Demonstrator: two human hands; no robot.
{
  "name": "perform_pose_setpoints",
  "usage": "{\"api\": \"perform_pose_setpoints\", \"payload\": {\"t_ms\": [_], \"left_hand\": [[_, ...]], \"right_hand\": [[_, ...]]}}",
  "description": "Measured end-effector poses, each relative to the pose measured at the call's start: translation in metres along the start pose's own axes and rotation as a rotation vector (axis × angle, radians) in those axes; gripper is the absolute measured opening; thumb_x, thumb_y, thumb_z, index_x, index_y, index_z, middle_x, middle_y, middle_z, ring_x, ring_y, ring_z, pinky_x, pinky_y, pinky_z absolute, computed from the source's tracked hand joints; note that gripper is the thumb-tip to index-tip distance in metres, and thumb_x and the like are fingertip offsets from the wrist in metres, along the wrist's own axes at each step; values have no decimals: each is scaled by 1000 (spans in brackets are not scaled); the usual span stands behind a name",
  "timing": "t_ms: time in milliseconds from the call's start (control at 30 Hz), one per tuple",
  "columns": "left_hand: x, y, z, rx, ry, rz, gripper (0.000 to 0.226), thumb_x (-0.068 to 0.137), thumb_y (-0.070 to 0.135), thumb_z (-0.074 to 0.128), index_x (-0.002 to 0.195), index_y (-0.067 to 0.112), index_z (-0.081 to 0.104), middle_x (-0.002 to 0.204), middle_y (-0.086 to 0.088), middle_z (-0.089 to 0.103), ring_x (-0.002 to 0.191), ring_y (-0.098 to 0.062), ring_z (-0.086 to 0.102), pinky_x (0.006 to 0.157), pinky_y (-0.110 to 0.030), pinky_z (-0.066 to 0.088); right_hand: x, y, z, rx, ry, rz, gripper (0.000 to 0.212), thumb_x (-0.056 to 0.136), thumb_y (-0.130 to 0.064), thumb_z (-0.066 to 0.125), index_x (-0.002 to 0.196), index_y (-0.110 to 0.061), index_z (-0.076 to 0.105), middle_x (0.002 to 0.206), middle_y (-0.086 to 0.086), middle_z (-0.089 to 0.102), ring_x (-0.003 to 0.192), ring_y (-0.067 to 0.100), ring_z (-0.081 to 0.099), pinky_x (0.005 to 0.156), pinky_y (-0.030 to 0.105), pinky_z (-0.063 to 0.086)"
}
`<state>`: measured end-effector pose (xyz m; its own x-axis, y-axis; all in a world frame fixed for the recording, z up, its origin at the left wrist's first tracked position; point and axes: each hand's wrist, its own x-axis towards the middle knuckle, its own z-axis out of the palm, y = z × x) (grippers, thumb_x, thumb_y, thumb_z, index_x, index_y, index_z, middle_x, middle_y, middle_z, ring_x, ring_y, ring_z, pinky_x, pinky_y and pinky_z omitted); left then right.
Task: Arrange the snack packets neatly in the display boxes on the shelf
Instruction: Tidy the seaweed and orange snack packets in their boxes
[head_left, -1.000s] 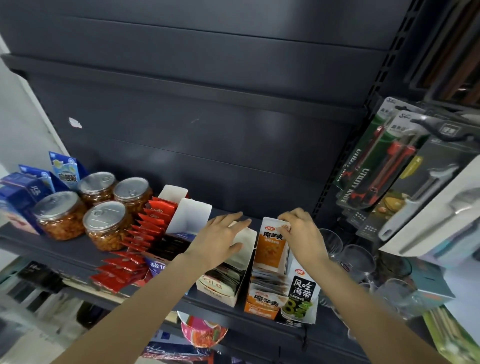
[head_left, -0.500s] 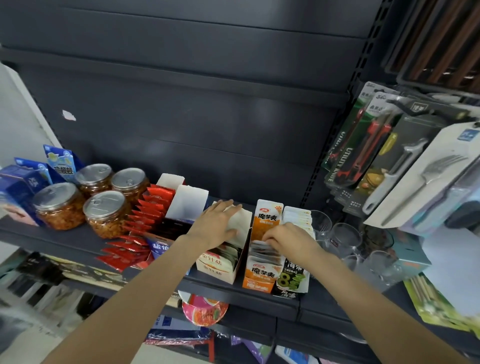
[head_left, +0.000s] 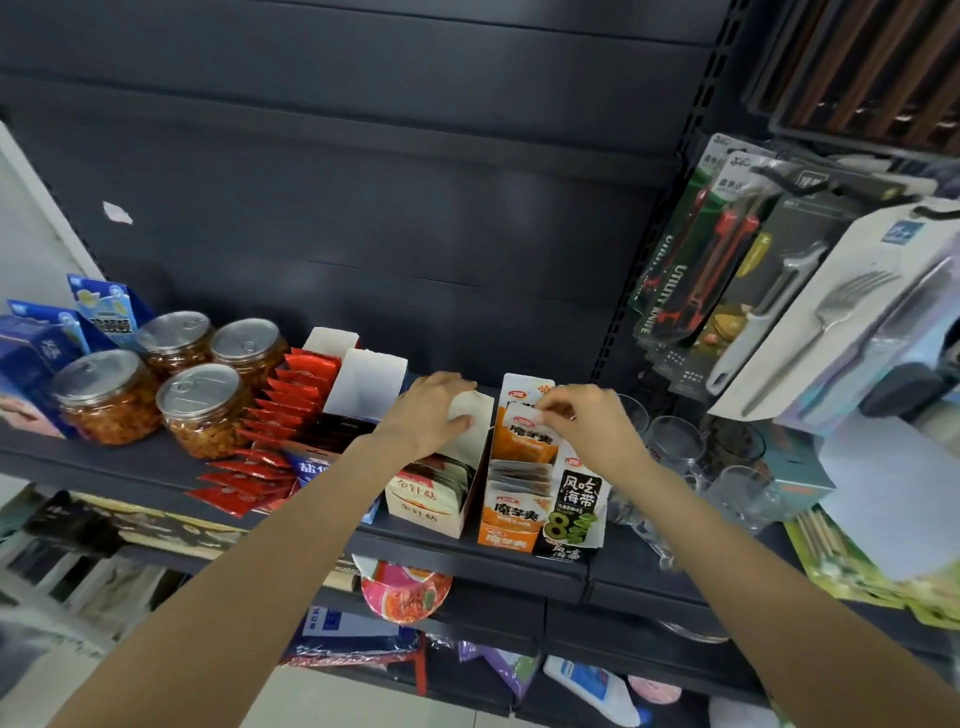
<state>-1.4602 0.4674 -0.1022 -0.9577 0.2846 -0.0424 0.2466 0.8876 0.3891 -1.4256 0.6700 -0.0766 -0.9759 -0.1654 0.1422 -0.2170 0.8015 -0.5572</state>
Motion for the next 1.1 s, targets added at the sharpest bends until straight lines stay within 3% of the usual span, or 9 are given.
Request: {"api": "perform_pose_setpoints", "payload": {"t_ms": [100, 267, 333, 400, 533, 700, 800, 900, 1100], "left_hand": [[-3, 14, -4, -186, 84, -17, 37, 96, 26, 51, 133, 22, 50, 128, -6, 57, 115, -20, 54, 93, -24, 41], [-10, 39, -3, -581, -24, -112, 35, 98, 33, 46, 129, 17, 49, 93, -8, 69, 73, -16, 68, 68, -17, 50], [-11, 46, -5, -847, -109, -259, 32, 99, 38, 40, 121, 17, 49, 99, -13, 69, 75, -17, 67, 62, -17, 50], [-10, 51, -8, -1065, -154, -396, 37, 100, 43, 36, 115, 13, 52, 99, -14, 71, 82, -19, 69, 72, -24, 48], [-6, 55, -13, -1280, -87, -433, 26, 98, 32, 47, 99, 8, 57, 94, -14, 72, 88, -19, 70, 74, -26, 48], [-6, 54, -21, -1365, -1, -352, 13, 92, 8, 57, 101, 6, 66, 101, -10, 72, 90, -13, 69, 83, -26, 49], [-10, 56, -27, -1345, 24, -202, 23, 89, 1, 58, 106, 14, 68, 94, -2, 72, 92, -12, 67, 93, -28, 47], [-15, 58, -33, -1253, 68, -58, 40, 87, -4, 58, 115, 24, 63, 97, -1, 71, 100, -13, 65, 89, -28, 49], [-28, 55, -39, -1027, 226, 98, 50, 85, -3, 62, 120, 32, 57, 101, 0, 67, 97, -13, 64, 86, -24, 49]], "right_hand": [[-3, -1, -19, 55, 139, 3, 10, 87, -10, 63, 90, -11, 73, 81, -9, 62, 69, 1, 54, 67, 7, 38], [-12, 3, -43, 282, 340, 58, 12, 87, -10, 64, 80, -19, 68, 74, -11, 65, 64, 0, 58, 66, 15, 45], [-15, 5, -50, 364, 372, 65, 9, 87, -9, 64, 82, -16, 69, 77, -5, 68, 71, 11, 63, 72, 30, 52], [-18, 7, -57, 426, 384, 49, 9, 86, -7, 64, 84, -13, 70, 81, -1, 69, 76, 17, 64, 77, 38, 54], [-27, 10, -65, 533, 407, 52, 15, 86, -7, 64, 81, -19, 70, 81, -8, 69, 80, 13, 64, 82, 38, 53], [-38, 20, -69, 453, 467, 71, 16, 85, -10, 66, 84, -24, 75, 83, -6, 71, 84, 15, 65, 81, 31, 50], [-42, 21, -65, 702, 406, 201, 24, 90, 0, 56, 93, -18, 72, 89, 1, 71, 82, 12, 66, 76, 22, 55], [-41, 20, -64, 1007, 388, 311, 29, 93, 3, 45, 96, -11, 70, 100, 6, 71, 94, 17, 66, 79, 22, 56], [-43, 26, -60, 1005, 350, 223, 38, 85, 10, 57, 114, -15, 64, 91, -2, 72, 85, 9, 69, 78, 23, 56]]}}
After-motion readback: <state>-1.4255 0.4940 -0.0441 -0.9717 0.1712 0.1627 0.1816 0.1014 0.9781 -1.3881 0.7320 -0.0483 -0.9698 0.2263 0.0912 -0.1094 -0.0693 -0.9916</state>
